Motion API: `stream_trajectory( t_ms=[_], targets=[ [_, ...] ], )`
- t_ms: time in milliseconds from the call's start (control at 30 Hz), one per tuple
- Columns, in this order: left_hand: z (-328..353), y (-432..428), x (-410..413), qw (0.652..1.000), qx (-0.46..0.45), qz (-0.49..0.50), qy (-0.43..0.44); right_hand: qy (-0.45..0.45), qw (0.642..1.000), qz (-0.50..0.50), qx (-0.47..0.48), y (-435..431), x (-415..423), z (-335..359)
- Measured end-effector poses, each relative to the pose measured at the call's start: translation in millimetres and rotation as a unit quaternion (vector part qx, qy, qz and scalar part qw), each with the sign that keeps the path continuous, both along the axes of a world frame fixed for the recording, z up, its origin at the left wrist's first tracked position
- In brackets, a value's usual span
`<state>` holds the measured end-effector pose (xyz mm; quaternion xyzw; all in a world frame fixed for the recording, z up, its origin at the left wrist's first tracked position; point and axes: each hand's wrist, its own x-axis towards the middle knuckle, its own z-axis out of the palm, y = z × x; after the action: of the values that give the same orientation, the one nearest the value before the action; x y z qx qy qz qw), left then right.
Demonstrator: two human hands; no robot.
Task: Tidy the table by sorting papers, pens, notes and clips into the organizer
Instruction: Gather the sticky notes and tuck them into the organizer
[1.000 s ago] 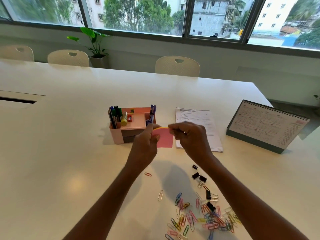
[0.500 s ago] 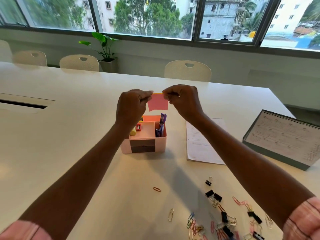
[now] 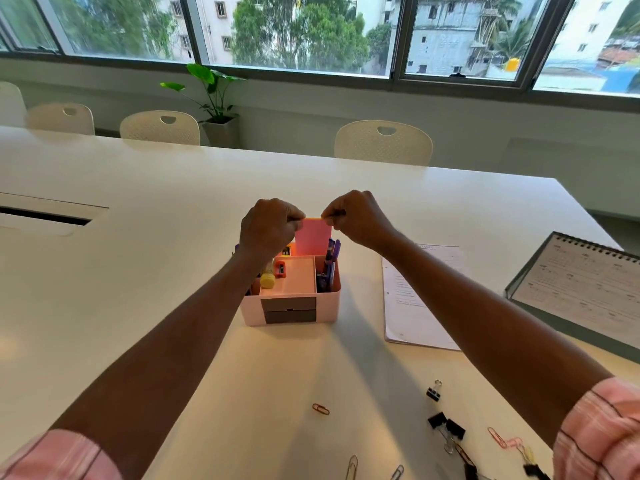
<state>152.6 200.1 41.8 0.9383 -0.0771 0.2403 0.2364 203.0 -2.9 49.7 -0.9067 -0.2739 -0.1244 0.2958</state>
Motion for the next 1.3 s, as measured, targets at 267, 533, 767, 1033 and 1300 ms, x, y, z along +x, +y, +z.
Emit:
stream_trajectory(
  t_ms=[267, 533, 767, 1033, 1300],
  targets=[
    [-25.8, -0.2, 15.5, 0.997, -0.001, -0.002, 0.083, 0.181, 0.983, -0.012, -0.032, 0.4, 19.9, -7.3],
    [-38.2, 4.1, 30.1, 0.993, 0.006, -0.005, 0.121, 0.302, 0.951, -0.071, 0.012, 3.8, 33.1, -22.5],
    [-39.8, 4.7, 34.0, 0.991, 0.018, -0.005, 0.13, 0.291, 0.953, -0.082, 0.005, 8.4, 34.9, -26.4],
    [-35.1, 3.3, 29.6, 0.991, 0.035, 0.004, 0.13, 0.283, 0.957, -0.066, 0.012, 5.3, 33.2, -29.0],
    [-28.5, -0.9, 19.5, 0.99, 0.066, 0.022, 0.12, 0.26, 0.964, -0.054, 0.024, -0.6, 26.3, -28.1]
  ],
)
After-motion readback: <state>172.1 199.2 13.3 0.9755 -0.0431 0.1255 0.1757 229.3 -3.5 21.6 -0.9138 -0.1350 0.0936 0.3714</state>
